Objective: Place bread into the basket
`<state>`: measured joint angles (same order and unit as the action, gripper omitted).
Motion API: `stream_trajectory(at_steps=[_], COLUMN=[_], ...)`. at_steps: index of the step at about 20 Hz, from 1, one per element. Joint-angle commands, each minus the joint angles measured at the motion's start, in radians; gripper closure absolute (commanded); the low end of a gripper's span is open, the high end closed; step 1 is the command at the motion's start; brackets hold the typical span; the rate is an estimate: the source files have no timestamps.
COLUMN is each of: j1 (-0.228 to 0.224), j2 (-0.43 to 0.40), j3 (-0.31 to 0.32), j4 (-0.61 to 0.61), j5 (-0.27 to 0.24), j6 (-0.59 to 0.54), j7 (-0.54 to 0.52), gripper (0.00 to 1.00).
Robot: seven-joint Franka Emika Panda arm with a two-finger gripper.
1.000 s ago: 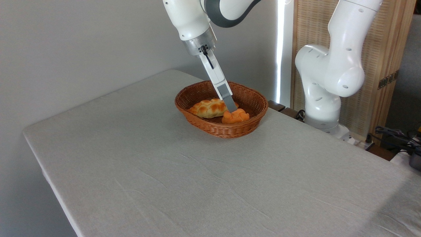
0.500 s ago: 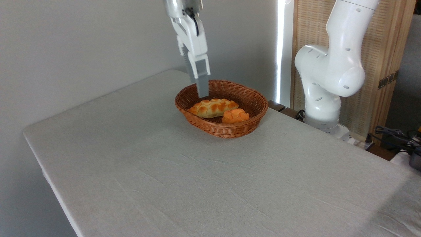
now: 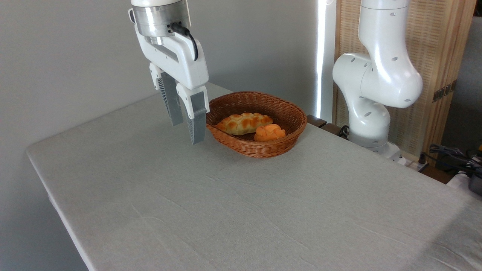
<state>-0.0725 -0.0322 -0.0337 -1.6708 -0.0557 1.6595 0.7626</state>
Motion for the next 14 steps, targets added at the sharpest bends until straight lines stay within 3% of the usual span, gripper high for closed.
stream_trajectory(at_steps=[1, 14], j1=[0.014, 0.014], j2=[0.034, 0.029], j3=[-0.014, -0.005], j4=[0.059, 0.059], j5=[-0.009, -0.010], j6=[-0.024, -0.021], j7=[-0.022, -0.046], gripper=[0.00, 0.00])
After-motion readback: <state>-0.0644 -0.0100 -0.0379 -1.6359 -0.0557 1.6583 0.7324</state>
